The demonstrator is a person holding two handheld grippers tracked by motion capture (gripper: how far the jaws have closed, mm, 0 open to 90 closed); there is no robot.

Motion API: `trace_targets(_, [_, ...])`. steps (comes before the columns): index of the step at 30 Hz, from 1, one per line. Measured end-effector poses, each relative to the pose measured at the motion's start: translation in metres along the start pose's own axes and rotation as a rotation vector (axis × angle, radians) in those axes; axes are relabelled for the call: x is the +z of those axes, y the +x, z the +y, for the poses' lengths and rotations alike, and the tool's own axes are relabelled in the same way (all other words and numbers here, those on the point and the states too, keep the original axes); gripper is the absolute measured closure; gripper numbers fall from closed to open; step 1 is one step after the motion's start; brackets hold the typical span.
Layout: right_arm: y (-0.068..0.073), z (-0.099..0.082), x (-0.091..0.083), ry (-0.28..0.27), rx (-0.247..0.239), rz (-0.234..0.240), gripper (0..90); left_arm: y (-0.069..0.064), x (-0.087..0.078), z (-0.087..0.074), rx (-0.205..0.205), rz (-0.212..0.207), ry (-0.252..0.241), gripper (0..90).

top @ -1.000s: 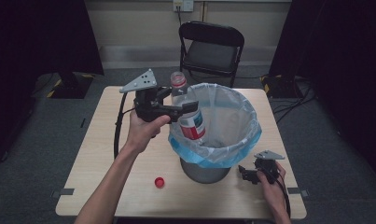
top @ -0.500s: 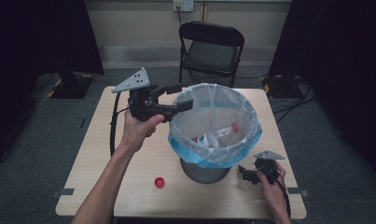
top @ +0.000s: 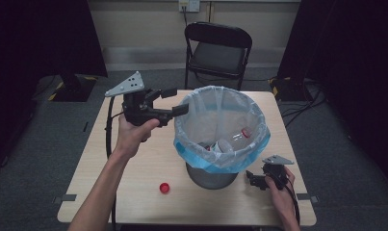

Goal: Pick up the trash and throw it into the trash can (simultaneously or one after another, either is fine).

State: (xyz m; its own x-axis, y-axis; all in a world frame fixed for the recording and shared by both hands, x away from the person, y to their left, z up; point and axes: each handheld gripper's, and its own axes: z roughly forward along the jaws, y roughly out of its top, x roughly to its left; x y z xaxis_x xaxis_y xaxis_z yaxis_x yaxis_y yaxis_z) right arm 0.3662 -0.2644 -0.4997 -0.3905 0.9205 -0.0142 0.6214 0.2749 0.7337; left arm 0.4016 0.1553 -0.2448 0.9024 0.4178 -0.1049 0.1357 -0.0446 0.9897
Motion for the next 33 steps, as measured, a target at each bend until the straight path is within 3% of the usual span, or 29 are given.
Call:
trace_targets(8, [0.0, 0.0, 0.0, 0.0, 0.0, 0.0, 11.9, 0.0, -0.015, -0.001, 0.006, 0.021, -0.008, 24.4])
trace_targets(11, [0.0, 0.0, 0.0, 0.0, 0.0, 0.0, 11.9, 0.002, -0.021, -0.004, 0.019, 0.064, 0.007, 24.4])
trace_targets(17, [0.0, 0.0, 0.0, 0.0, 0.0, 0.0, 11.9, 0.01, -0.036, -0.012, 0.01, 0.107, 0.008, 23.9])
trace_targets(24, [0.0, 0.0, 0.0, 0.0, 0.0, 0.0, 11.9, 0.017, -0.051, -0.022, 0.0, 0.134, 0.044, 22.7])
trace_targets(33, [0.0, 0.0, 0.0, 0.0, 0.0, 0.0, 11.9, 0.023, -0.066, -0.044, -0.024, 0.174, 0.077, 22.2])
